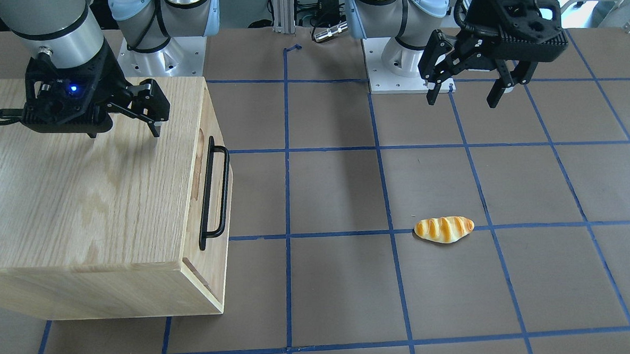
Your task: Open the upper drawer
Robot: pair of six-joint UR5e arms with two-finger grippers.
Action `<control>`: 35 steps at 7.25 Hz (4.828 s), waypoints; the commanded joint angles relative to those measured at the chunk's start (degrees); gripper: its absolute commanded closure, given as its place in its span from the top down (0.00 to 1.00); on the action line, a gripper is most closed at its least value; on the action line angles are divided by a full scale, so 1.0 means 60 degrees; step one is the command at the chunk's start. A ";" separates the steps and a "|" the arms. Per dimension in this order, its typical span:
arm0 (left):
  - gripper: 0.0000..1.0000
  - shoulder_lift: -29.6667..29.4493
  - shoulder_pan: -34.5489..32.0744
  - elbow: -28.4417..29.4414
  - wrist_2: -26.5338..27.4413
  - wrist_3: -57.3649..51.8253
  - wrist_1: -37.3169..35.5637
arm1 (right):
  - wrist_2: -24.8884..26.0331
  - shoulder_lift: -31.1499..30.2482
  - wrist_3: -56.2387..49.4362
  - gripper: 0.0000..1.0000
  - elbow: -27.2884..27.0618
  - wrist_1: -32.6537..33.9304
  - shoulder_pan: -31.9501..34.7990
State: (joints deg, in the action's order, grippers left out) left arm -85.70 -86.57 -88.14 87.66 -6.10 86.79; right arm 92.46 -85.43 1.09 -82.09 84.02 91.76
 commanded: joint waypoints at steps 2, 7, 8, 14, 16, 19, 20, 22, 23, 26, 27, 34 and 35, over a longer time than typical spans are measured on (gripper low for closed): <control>1.00 -0.0334 -0.0334 0.0042 -0.0182 0.1380 -0.0021 | 0.0000 0.0000 -0.0005 1.00 -0.0015 0.0000 0.0000; 1.00 -0.2528 -0.3072 -0.0002 -0.2482 0.6489 -0.3236 | 0.0000 0.0000 0.0009 1.00 0.0000 0.0000 0.0000; 1.00 -0.2953 -0.3380 0.0013 -0.2496 0.6973 -0.3838 | 0.0000 0.0000 0.0009 1.00 0.0000 0.0000 0.0000; 1.00 -0.3777 -0.3955 0.0013 -0.3009 0.7433 -0.4621 | 0.0000 0.0000 0.0009 1.00 0.0000 0.0000 0.0000; 1.00 -0.3909 -0.3969 0.0013 -0.3009 0.6937 -0.4621 | 0.0000 0.0000 -0.0005 1.00 0.0000 0.0000 0.0000; 1.00 -0.3939 -0.3970 0.0013 -0.3009 0.6802 -0.4621 | 0.0000 0.0000 -0.0005 1.00 -0.0014 0.0000 -0.0014; 1.00 -0.3953 -0.3970 -0.0002 -0.3009 0.6497 -0.4606 | 0.0000 0.0000 -0.0005 1.00 0.0000 0.0000 0.0000; 1.00 -0.3968 -0.3955 -0.0045 -0.2980 0.5883 -0.4606 | 0.0000 0.0000 -0.0005 1.00 -0.0014 0.0000 0.0000; 1.00 -0.4012 -0.3955 -0.0060 -0.2936 0.5763 -0.4592 | 0.0000 0.0000 0.0009 1.00 0.0000 0.0000 0.0000; 1.00 -0.3969 -0.3897 -0.0104 -0.2921 0.5353 -0.4445 | 0.0000 0.0000 -0.0005 1.00 0.0000 0.0000 0.0000; 1.00 -0.3968 -0.3867 -0.0104 -0.2921 0.5352 -0.4445 | 0.0000 0.0000 -0.0005 1.00 -0.0014 0.0000 0.0000; 1.00 -0.3515 -0.2814 -0.0470 -0.2892 0.4579 -0.3655 | 0.0000 0.0000 -0.0005 1.00 0.0000 0.0000 0.0000; 1.00 -0.3398 -0.2667 -0.0470 -0.2892 0.4198 -0.3393 | 0.0000 0.0000 0.0009 1.00 0.0000 0.0000 0.0000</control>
State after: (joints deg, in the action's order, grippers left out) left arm -106.93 -103.80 -90.93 70.31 21.75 64.76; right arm 92.46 -85.43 1.10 -82.09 84.02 91.75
